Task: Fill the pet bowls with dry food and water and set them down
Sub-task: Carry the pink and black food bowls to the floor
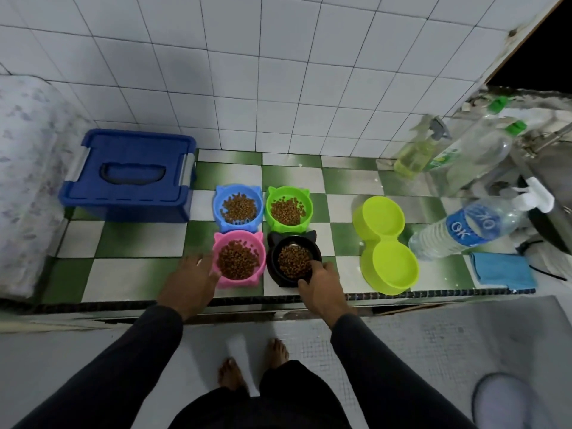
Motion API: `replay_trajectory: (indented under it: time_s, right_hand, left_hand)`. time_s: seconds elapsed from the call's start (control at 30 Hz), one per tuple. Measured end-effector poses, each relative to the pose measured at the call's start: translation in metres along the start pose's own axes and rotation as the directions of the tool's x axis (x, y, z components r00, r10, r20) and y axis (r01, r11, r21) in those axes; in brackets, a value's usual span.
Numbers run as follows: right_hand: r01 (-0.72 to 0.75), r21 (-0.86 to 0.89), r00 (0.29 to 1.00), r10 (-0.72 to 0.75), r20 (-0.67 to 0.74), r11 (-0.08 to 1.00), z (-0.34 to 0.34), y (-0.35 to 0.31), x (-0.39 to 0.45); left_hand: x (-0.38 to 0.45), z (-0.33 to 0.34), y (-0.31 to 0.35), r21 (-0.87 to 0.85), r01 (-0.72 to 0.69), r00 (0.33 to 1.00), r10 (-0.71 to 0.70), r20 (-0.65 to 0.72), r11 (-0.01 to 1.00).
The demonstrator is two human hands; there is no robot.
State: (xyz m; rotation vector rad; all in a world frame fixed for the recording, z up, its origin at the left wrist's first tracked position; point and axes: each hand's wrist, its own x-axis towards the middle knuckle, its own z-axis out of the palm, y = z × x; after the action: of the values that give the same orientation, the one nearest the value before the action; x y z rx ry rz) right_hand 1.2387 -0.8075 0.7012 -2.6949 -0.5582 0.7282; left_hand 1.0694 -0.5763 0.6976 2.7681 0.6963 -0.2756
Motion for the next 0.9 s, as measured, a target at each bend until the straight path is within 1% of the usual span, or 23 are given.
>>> replay_trajectory:
  time_s: [0.07, 0.13, 0.23, 0.3, 0.4, 0.47, 0.53, 0.6, 0.7, 0.8, 0.9]
  right_hand:
    - [-0.04, 0.088, 0.999, 0.041, -0.009, 0.995, 0.004, 0.002, 0.006]
    - [-0.07, 0.13, 0.997, 0.072, -0.007, 0.989, 0.007, 0.004, 0.012]
    - [-0.088, 0.175, 0.995, 0.093, -0.021, 0.981, 0.011, 0.007, 0.018]
    - [-0.103, 0.217, 0.993, 0.114, -0.039, 0.971, 0.014, 0.008, 0.021]
    - [-0.155, 0.253, 0.986, 0.166, -0.022, 0.955, 0.017, 0.01, 0.027]
    - [-0.188, 0.271, 0.98, 0.199, -0.013, 0.944, 0.018, 0.012, 0.032]
    - [-0.204, 0.249, 0.977, 0.212, -0.005, 0.947, 0.018, 0.014, 0.036]
    - [-0.219, 0.223, 0.975, 0.223, 0.006, 0.95, 0.019, 0.015, 0.038]
    - [-0.225, 0.232, 0.972, 0.234, -0.01, 0.946, 0.021, 0.015, 0.04]
    - [-0.23, 0.284, 0.968, 0.25, -0.033, 0.931, 0.022, 0.013, 0.038]
    - [-0.231, 0.36, 0.96, 0.271, -0.063, 0.904, 0.022, 0.009, 0.034]
  left_hand:
    - [0.004, 0.01, -0.003, 0.126, -0.068, 0.997, 0.062, 0.05, 0.99]
    - [0.009, 0.017, -0.004, 0.168, -0.084, 0.995, 0.074, 0.069, 0.982]
    - [0.015, 0.027, -0.005, 0.158, -0.036, 0.997, 0.024, 0.076, 0.987]
    - [0.019, 0.033, -0.004, 0.175, -0.016, 0.998, 0.006, 0.056, 0.984]
    - [0.026, 0.04, -0.004, 0.151, 0.047, 0.997, -0.055, 0.051, 0.987]
    - [0.028, 0.048, -0.008, 0.074, 0.095, 0.995, -0.098, 0.033, 0.993]
    - [0.031, 0.057, -0.01, -0.108, 0.186, 0.982, -0.186, 0.012, 0.977]
    - [0.03, 0.058, -0.007, -0.255, 0.271, 0.961, -0.277, 0.016, 0.928]
    - [0.028, 0.052, 0.003, -0.392, 0.303, 0.945, -0.328, 0.004, 0.868]
    - [0.026, 0.043, 0.012, -0.47, 0.299, 0.937, -0.35, -0.022, 0.831]
    - [0.027, 0.051, 0.009, -0.567, 0.326, 0.921, -0.39, 0.008, 0.757]
